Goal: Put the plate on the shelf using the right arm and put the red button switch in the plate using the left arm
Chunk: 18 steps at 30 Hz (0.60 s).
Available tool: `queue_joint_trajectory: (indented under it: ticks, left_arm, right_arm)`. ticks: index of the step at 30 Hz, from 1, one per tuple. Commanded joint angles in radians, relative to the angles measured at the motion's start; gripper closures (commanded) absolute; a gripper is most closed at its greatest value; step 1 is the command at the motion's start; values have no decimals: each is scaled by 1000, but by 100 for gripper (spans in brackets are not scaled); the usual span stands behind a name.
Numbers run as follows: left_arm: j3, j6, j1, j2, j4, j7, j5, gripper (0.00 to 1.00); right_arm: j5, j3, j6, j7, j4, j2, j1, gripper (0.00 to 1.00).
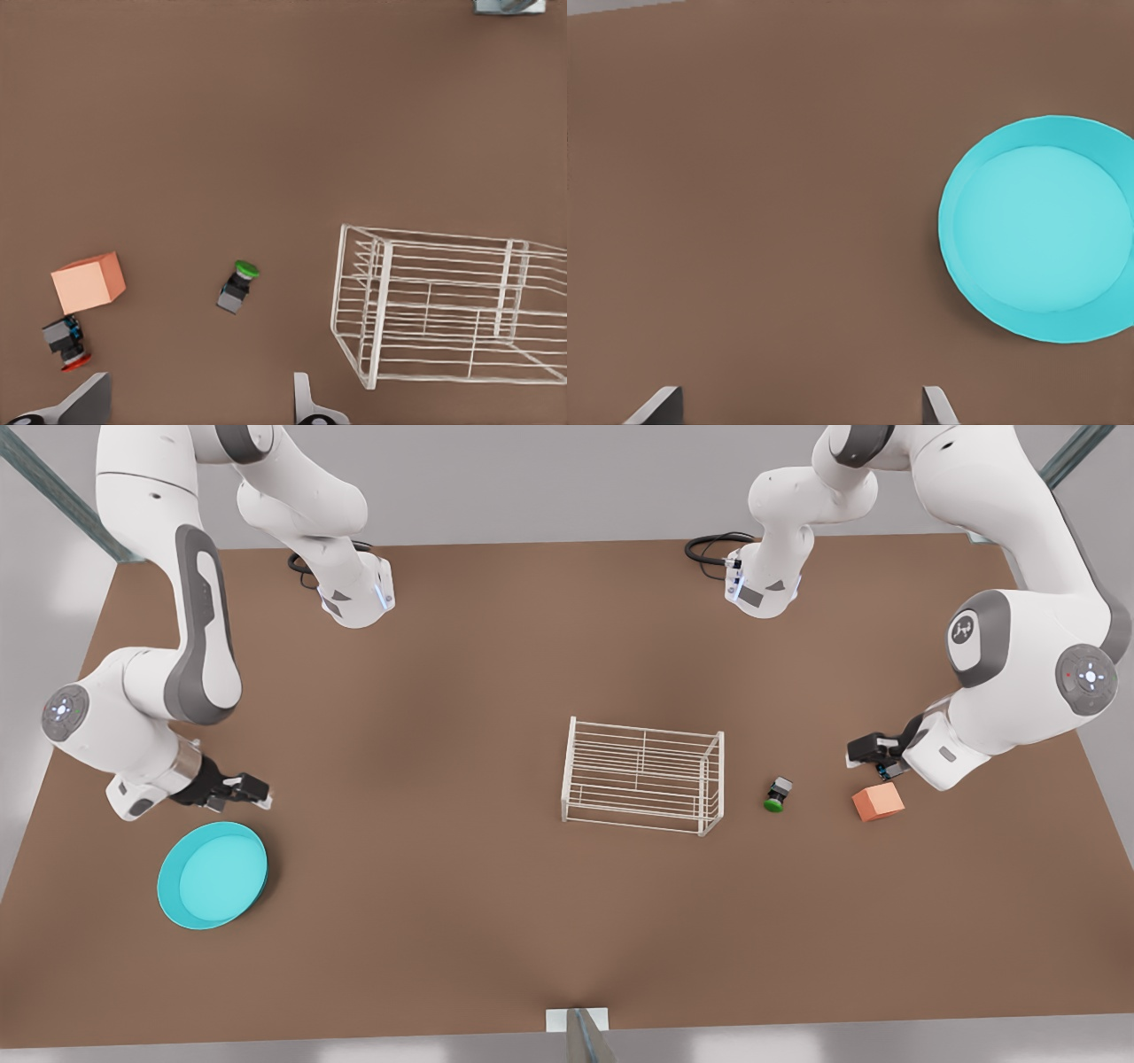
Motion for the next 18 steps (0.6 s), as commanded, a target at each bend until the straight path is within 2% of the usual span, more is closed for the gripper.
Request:
queue_joint_trajectory:
  ticks: [1, 2, 4, 5, 8, 11, 14, 15, 17, 18]
  left_arm:
    - [0, 26, 0, -1, -1, 6, 3, 0]
    - [-8, 27, -3, -1, 10, 8, -3, 0]
    - [-12, 53, 8, 0, 1, 11, 4, 0]
    - [-12, 88, 8, 0, -13, 6, 9, 0]
    - [-8, 84, 12, -1, -18, 9, 11, 0]
    - [-14, 41, 12, -4, -16, 0, 7, 0]
    - [-14, -36, 12, -3, -22, -5, -2, 0]
    - [-14, -36, 11, -1, -26, -5, 6, 0]
    - [-5, -42, 18, -16, -9, -3, 11, 0]
    - [1, -103, 20, -33, -10, -3, 9, 0]
  right_arm:
    - [0, 0, 71, -134, 0, -3, -1, 0]
    - [-47, -3, 74, -134, 10, 14, -2, 0]
    - [-37, -17, 69, -153, 144, 146, -42, 0]
    - [51, -9, 60, -168, 205, 205, -62, 0]
    - [166, -6, -165, -239, 506, 428, -139, 0]
    - [212, -5, -223, -240, 599, 500, -163, 0]
    - [200, -2, -216, -407, 592, 571, -183, 0]
    - [163, -8, -216, -461, 593, 581, -183, 0]
    - [-43, -8, -227, -486, 593, 591, -185, 0]
    - [-66, -8, -231, -489, 593, 591, -185, 0]
